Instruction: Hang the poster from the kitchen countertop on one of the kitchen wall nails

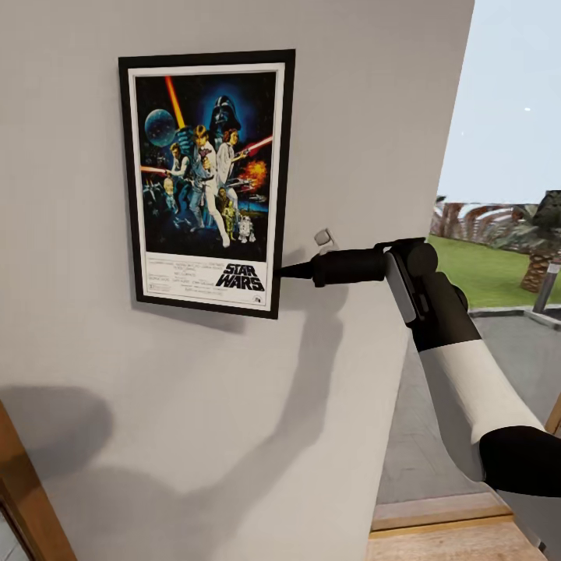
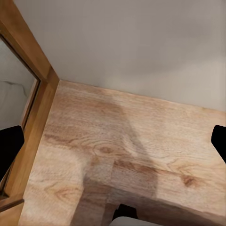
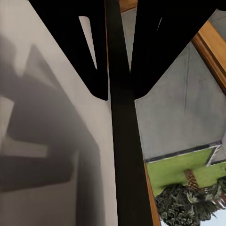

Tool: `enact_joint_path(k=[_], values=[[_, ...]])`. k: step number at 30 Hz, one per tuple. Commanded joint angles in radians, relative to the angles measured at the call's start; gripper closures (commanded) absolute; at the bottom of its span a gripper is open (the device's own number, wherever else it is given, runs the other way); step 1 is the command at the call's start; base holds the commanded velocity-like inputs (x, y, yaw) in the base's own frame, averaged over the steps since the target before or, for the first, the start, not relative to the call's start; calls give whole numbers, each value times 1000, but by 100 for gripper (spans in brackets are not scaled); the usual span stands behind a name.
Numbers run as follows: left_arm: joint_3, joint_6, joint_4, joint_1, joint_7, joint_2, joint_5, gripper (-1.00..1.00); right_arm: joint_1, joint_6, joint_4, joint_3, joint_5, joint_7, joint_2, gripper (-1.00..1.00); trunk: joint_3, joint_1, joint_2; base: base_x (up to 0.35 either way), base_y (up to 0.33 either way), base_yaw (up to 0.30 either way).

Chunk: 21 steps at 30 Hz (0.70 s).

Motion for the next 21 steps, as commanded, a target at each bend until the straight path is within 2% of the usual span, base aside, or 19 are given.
enact_joint_path(k=[1, 21], values=[[4, -1, 0, 1, -8, -1, 3, -100, -1, 9, 0, 2, -8, -1, -1, 100, 0, 0, -1, 0, 0, 0], [4, -1, 0, 0, -7, -1, 3, -100, -1, 9, 1, 2, -8, -1, -1, 100, 0, 0, -1, 25, 0, 0]])
